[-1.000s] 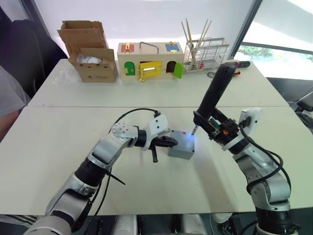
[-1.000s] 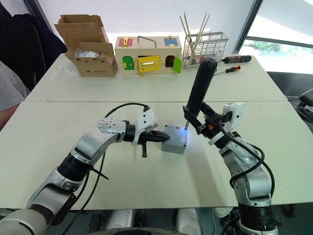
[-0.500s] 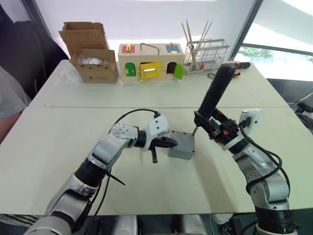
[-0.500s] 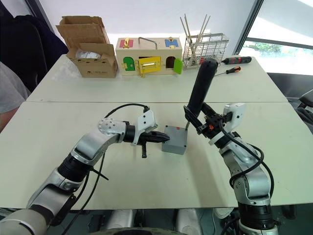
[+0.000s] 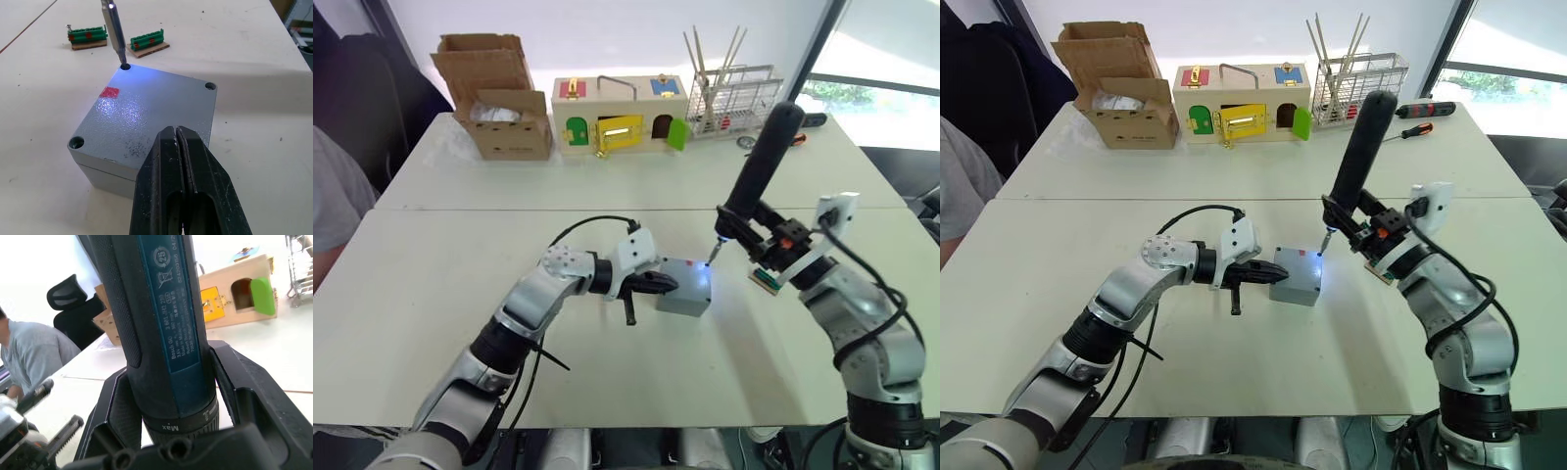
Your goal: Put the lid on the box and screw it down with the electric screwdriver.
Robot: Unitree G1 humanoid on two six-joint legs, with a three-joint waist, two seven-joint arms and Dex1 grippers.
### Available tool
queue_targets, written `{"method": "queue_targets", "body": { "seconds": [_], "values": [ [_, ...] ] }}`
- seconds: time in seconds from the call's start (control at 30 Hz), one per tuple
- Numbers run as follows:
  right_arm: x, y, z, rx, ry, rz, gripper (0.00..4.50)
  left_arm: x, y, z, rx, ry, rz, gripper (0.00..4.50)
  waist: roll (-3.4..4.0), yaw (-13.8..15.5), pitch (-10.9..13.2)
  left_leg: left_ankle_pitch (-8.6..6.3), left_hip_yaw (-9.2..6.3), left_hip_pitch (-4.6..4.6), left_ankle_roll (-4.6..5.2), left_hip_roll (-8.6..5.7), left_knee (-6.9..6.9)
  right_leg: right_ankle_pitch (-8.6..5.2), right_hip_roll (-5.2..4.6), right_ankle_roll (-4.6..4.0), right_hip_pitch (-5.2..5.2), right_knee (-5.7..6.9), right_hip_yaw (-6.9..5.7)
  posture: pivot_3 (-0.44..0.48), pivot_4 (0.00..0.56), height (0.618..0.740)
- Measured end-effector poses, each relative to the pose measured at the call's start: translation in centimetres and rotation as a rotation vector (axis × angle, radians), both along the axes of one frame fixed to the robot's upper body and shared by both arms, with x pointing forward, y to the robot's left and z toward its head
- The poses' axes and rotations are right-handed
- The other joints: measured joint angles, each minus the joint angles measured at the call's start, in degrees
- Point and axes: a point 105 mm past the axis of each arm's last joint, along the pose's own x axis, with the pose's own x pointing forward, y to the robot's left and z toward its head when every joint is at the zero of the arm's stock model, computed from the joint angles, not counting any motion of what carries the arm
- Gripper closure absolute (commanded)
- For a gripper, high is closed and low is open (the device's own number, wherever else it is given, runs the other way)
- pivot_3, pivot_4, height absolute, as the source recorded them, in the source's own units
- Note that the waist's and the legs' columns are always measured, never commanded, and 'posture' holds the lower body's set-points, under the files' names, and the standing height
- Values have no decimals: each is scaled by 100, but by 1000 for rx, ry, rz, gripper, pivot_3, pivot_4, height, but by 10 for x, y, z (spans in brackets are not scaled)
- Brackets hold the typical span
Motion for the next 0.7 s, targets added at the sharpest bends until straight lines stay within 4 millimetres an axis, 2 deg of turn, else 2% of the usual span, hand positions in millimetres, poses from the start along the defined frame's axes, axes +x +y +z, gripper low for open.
{"method": "queue_targets", "body": {
  "seconds": [0.07,0.23,0.3,0.4,0.47,0.5,0.6,0.7],
  "values": [
    [1,-9,13,10,-13,-30,2605,0,0,1,-4,-6,-3,4500,2,-14,14,-3,3,-1,5,1,2,0,4,1,0,0,0,0,150,728],
    [3,-13,57,82,-67,-13,2605,3,-1,7,-44,-5,22,4500,17,-28,76,-3,5,0,5,14,3,3,20,6,-4,5,1,0,150,728],
    [6,-21,65,106,-29,-37,2605,5,1,9,-74,18,50,4500,6,-19,93,-2,4,-1,4,25,3,3,32,6,-5,5,0,0,150,728],
    [15,-43,64,119,119,-85,2605,11,7,19,-128,36,116,4500,9,-10,131,-2,6,-11,4,24,5,8,30,13,-10,4,0,0,150,728],
    [19,-61,61,99,226,-125,2605,7,12,30,-155,27,115,4500,21,-25,151,-2,16,-17,4,23,5,15,29,25,-19,2,5,0,150,728],
    [20,-70,61,75,270,-150,2605,2,14,34,-157,18,99,4500,31,-28,161,-2,20,-20,4,21,3,15,28,26,-23,1,8,0,150,728],
    [18,-113,56,-65,483,-261,2605,-22,26,41,-114,-15,37,4500,48,-22,178,6,25,-29,-10,19,-12,15,33,29,-38,-7,12,0,150,728],
    [16,-130,38,17,707,-224,2605,-45,35,34,-46,-8,5,4500,44,-60,183,10,32,-35,-19,16,-16,15,46,31,-49,-15,15,0,150,728]
  ]
}}
